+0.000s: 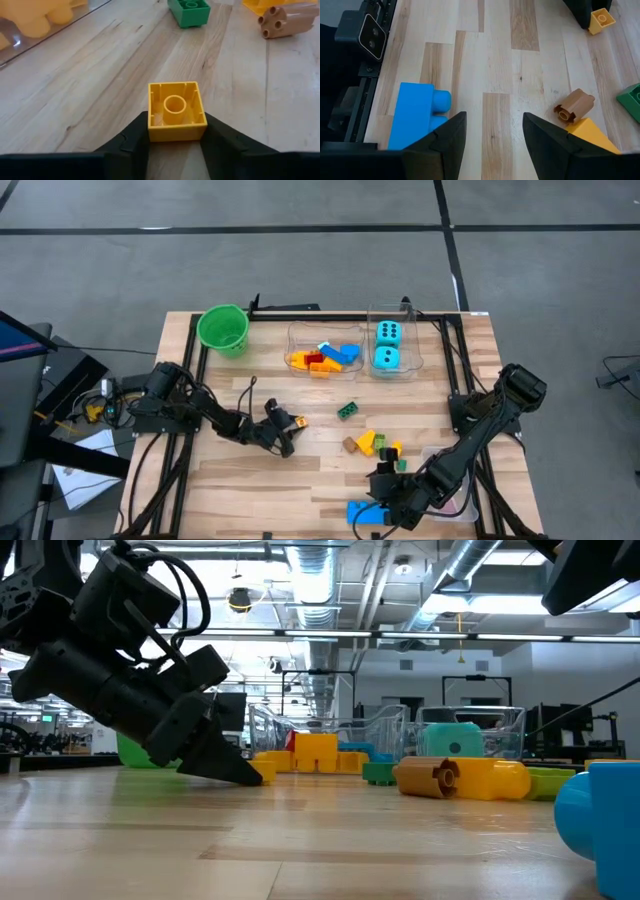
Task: Pick & Place Toys
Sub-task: Put the yellow gamepiece into the left transparent bin
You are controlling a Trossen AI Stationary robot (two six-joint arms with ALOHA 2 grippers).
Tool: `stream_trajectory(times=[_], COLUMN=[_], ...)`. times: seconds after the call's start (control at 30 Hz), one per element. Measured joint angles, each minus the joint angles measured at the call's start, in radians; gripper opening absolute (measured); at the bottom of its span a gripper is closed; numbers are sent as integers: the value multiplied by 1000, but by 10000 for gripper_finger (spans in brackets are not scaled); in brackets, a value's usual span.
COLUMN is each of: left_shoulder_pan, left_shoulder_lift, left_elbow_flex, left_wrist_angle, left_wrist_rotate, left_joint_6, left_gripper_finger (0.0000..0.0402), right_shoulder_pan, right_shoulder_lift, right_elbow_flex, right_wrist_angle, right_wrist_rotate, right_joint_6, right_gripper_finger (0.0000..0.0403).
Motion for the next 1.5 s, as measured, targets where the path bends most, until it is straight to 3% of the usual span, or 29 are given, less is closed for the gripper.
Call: stream_trajectory(times=[0.3, 0.53, 0.73, 1.03, 1.17, 1.3, 1.5], left_shoulder_pan=[0, 11, 91, 299, 363, 411, 455], left_shoulder_lift=[-74, -229, -326, -344, -344, -344, -344], left_elbow_flex=[-3, -1, -1, -1, 8, 64, 190], left_wrist_angle=[-30, -21, -5, 30, 117, 50, -213], left_wrist_rotate=[-16, -137, -200, -171, -85, -68, -69], left_joint_6=[32, 102, 124, 176, 230, 247, 200], left_gripper_finger=[135, 134, 134, 134, 136, 136, 136], right_shoulder_pan=[0, -1, -7, -30, -28, -29, -34], right_shoulder_lift=[0, 0, 0, 0, 0, 0, 0], right_elbow_flex=[0, 0, 0, 0, 0, 0, 0], right_wrist_angle=[0, 0, 1, 0, 0, 0, 0], right_wrist_rotate=[0, 0, 1, 1, 1, 1, 1], right_joint_6=[0, -5, -9, -21, -35, -35, -35], right_gripper_finger=[186, 186, 186, 186, 186, 186, 186])
